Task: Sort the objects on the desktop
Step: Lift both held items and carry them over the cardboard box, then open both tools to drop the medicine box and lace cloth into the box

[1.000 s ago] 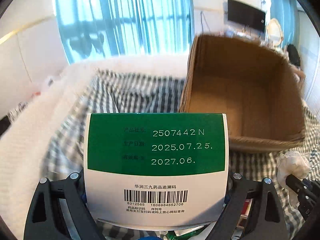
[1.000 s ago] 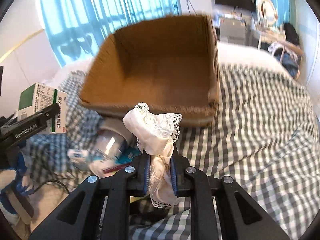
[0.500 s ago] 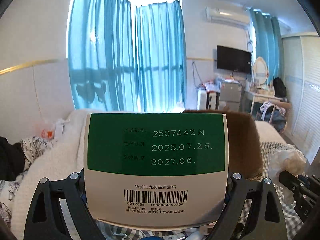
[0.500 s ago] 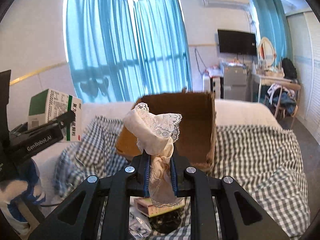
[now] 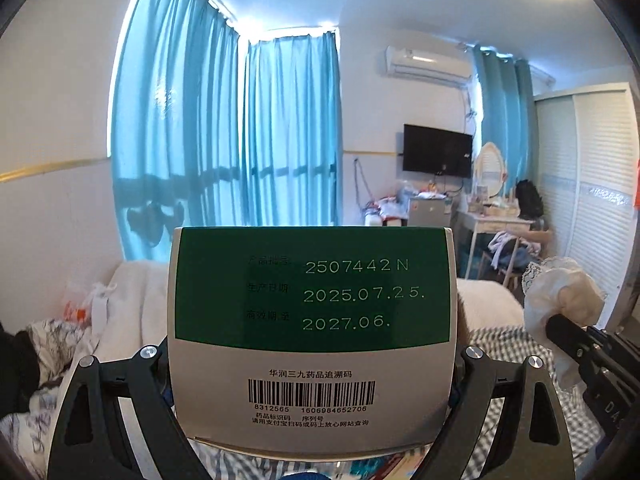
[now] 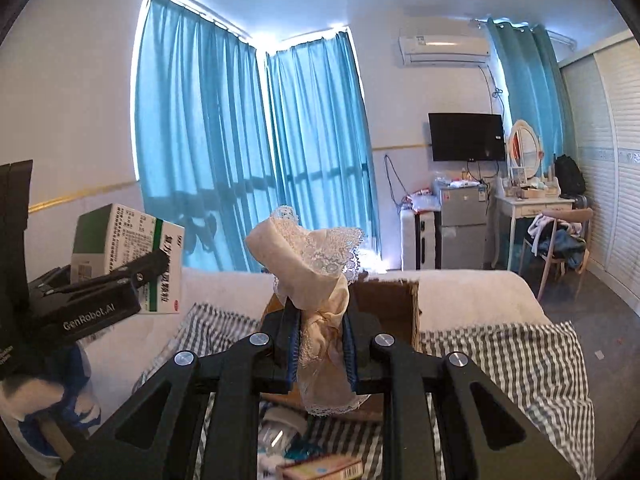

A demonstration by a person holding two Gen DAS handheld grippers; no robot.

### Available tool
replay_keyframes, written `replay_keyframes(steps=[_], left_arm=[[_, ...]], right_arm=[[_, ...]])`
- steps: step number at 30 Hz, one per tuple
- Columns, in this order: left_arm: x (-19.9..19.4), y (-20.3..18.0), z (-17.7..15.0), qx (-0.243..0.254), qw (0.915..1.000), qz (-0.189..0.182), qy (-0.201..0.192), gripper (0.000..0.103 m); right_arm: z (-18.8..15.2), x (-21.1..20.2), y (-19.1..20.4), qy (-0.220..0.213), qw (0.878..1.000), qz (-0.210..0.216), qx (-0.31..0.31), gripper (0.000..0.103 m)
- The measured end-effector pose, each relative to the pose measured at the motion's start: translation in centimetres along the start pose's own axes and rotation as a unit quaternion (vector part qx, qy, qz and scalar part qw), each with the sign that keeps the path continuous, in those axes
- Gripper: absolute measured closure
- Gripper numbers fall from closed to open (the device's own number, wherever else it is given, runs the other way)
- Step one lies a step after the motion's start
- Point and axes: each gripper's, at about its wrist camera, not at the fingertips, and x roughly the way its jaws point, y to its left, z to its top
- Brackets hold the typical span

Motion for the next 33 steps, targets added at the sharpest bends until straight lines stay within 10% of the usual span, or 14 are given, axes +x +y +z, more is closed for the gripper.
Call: replay_keyframes(steps=[13, 33], left_arm=[[6.6, -2.6, 2.1, 0.006, 0.9988, -0.048, 0.005, 0.01], [19.0, -5.5, -6.5, 0.043, 0.9919, -0.054, 0.107, 0.01]], right_arm=[[1.2, 7.8, -1.6, 0.019, 1.0, -0.016, -0.009, 0.085], [-8.0, 22.0, -7.1, 0.16, 0.986, -0.031, 0.024, 0.084]])
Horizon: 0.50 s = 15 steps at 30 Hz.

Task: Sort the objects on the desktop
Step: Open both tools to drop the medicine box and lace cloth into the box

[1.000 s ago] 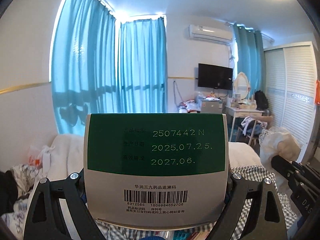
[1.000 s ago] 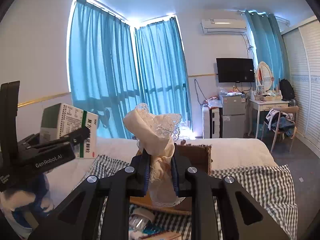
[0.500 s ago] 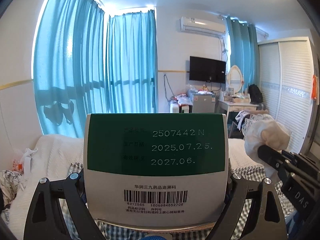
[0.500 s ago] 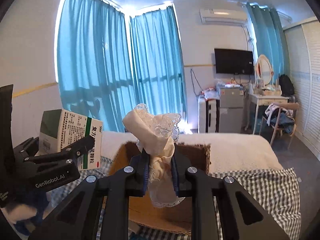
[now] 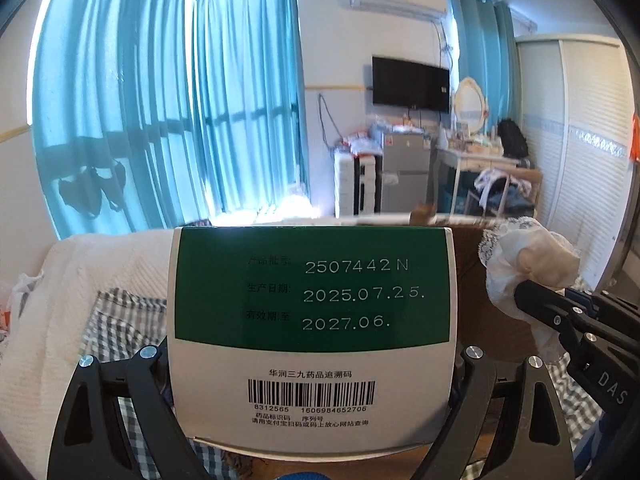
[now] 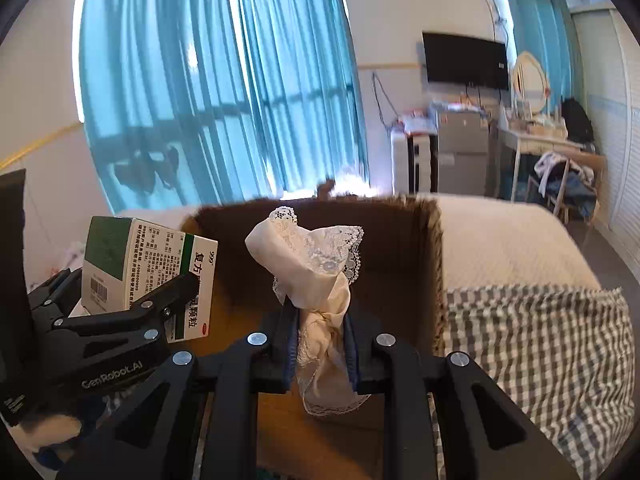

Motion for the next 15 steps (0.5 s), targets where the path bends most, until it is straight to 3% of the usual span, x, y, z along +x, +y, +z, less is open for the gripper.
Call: replay_keyframes(steps=[7, 11, 13, 15], left_arm=[[3.4, -0.5, -1.4, 0.003, 0.9988, -0.008, 0.048, 0.009], [4.2, -0.4, -1.8, -0.002, 0.9975, -0.001, 0.07, 0.007], [3.9, -0.5, -1.7, 0.0, 0.998, 0.01, 0.062, 0.0], [3.3, -0.6, -1.5, 0.002, 0.9987, 0.021, 0.047, 0.0]], right_arm=[[-1.2, 3.1, -0.9, 0.04, 0.999, -0.008, 0.008, 0.082], [-1.4, 2.5, -1.0, 0.034, 0.999, -0.014, 0.011, 0.065], [-1.2, 2.0, -1.1, 0.028, 0.999, -0.019, 0.013, 0.058], [-1.0, 1.1, -1.2, 0.017, 0.999, -0.02, 0.017, 0.051]])
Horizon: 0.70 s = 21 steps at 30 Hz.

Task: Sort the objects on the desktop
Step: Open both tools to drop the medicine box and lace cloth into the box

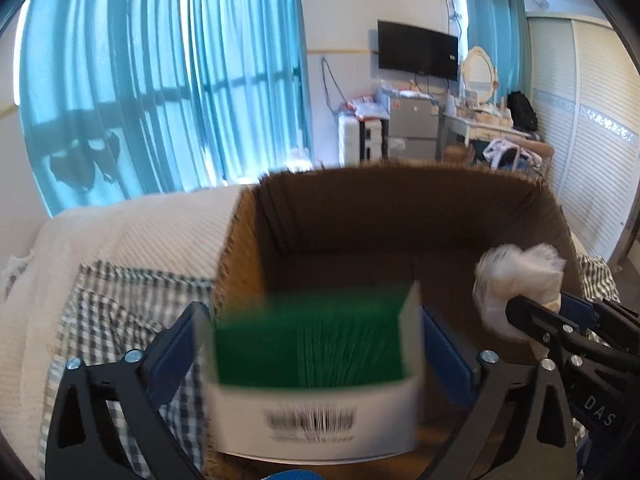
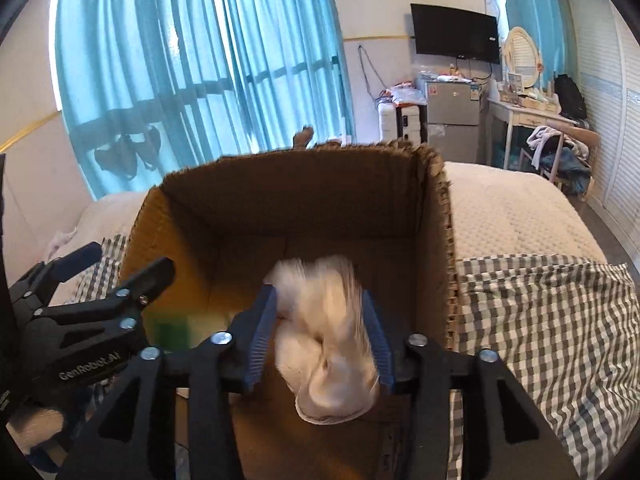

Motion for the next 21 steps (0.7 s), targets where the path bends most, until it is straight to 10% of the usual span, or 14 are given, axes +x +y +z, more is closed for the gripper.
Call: replay_keyframes(steps=[21], left_arm=[[-10.2, 1.2, 2.8, 0.003, 0.996, 0.024, -0.086, 0.0]], right_arm=[[1.5, -13.5, 2.0, -0.116, 0.993, 0.006, 0.001, 0.003]])
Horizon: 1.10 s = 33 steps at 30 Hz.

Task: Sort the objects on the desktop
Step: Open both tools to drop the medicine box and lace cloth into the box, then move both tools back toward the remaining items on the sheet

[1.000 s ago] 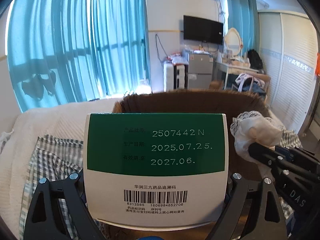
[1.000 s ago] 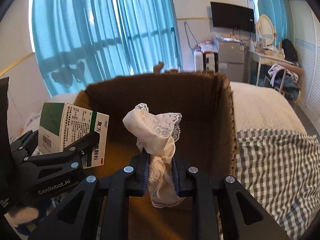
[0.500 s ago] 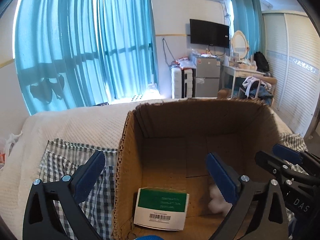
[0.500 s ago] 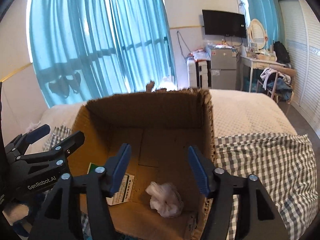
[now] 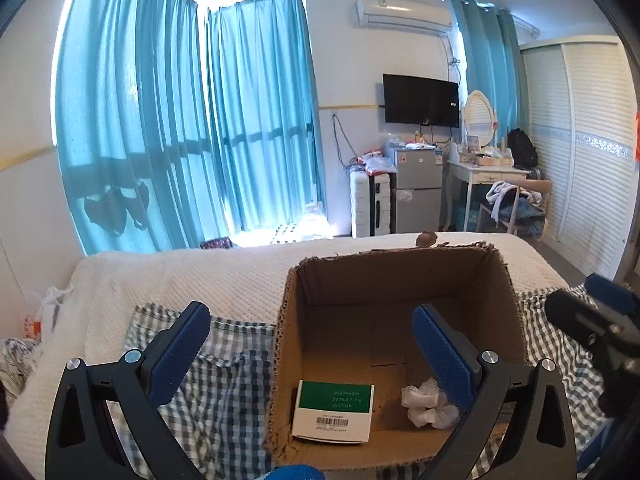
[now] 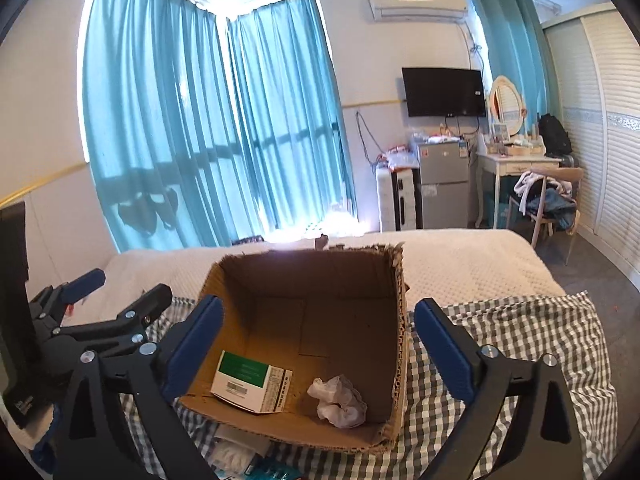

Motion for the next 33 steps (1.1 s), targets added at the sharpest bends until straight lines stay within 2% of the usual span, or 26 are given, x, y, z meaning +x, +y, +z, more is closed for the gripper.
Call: replay_keyframes(steps=[6, 10, 17, 20, 23, 27, 30, 33], left_arm=[[-3.2, 0.4, 0.0, -0.003, 0.9992, -0.003, -0.039, 0.0], [-4.8, 0.6, -0.2, 0.01, 0.9986, 0.001, -0.053, 0.0], [-7.4, 1.3, -1.5, -0.005, 0.9977, -0.005, -0.068, 0.0], [-7.9, 1.6, -2.0, -0.012, 0.9982, -0.008, -0.058, 0.0], [-8.1, 2.1, -2.7, -0.023, 0.9988, -0.029, -0.031, 0.0], [-8.3, 2.7, -4.0, -0.033, 0.9988, -0.035, -0.003, 0.0], [-9.0, 2.7, -5.1, -0.022, 0.9996, -0.017, 0.001, 0.0], [-9.5, 2.9, -6.2, -0.019, 0.9995, -0.027, 0.002, 0.0]], right_arm=[[0.2, -3.3, 0.4, -0.019, 1.0, -0.004, -0.001, 0.0], [0.0, -5.0, 0.6, -0.029, 1.0, -0.005, -0.001, 0.0], [-1.3, -7.1, 1.7, -0.033, 0.999, -0.007, -0.027, 0.0], [-2.4, -7.9, 2.4, -0.044, 0.998, 0.002, -0.039, 0.0], [-3.5, -8.6, 2.6, -0.061, 0.997, 0.016, -0.032, 0.0], [-5.3, -9.2, 3.1, -0.069, 0.996, 0.004, -0.05, 0.0], [-6.5, -9.0, 2.8, -0.045, 0.998, 0.006, -0.04, 0.0], [-7.6, -8.9, 2.5, -0.039, 0.998, -0.002, -0.043, 0.0]])
